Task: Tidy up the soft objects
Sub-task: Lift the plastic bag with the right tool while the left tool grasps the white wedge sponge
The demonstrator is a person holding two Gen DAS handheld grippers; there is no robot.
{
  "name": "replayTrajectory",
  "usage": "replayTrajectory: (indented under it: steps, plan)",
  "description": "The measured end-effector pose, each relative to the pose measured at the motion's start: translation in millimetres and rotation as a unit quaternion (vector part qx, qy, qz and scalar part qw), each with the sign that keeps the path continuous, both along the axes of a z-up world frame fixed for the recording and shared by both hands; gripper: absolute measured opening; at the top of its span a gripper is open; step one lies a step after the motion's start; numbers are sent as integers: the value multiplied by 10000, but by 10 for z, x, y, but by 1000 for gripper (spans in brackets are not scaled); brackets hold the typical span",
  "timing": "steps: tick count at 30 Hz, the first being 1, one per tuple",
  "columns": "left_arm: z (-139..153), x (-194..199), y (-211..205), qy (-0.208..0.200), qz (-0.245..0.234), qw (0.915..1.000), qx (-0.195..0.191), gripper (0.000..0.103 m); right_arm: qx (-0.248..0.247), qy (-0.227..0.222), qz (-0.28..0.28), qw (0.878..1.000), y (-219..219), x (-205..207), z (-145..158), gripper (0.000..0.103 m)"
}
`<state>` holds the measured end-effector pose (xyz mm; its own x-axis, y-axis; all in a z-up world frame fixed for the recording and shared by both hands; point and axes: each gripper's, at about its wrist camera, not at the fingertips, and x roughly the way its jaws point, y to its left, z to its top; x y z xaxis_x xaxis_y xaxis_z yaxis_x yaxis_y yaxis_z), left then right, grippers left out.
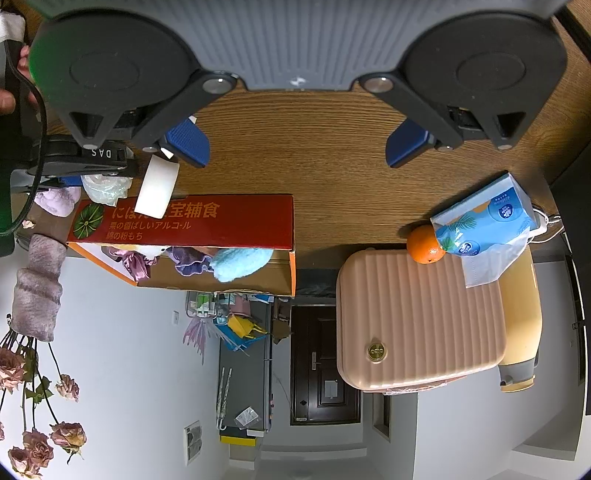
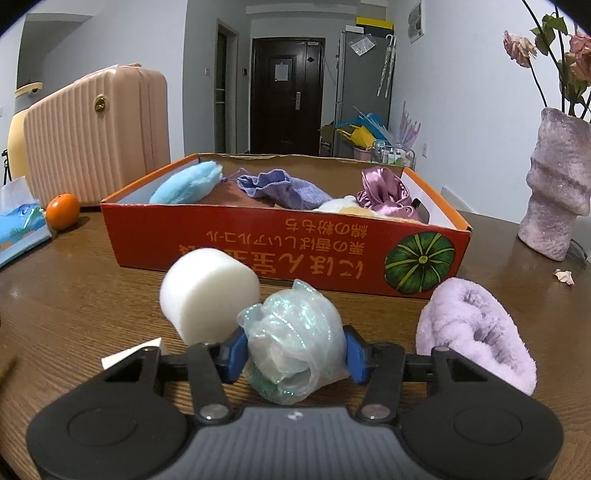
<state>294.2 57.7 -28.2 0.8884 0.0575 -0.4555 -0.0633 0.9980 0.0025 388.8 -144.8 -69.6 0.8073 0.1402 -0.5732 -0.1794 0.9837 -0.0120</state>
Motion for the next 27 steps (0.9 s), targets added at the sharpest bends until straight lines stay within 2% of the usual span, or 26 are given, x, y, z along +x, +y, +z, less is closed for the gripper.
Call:
replayTrajectory:
  steps: [5, 27]
  plan:
    - [0, -1, 1, 2, -1, 10000, 1, 103, -11, -80, 58, 10000, 5, -36, 13, 39]
    - [-17, 4, 8, 10, 51, 10000, 24, 103, -101, -819, -28, 9966, -137, -347, 163, 37]
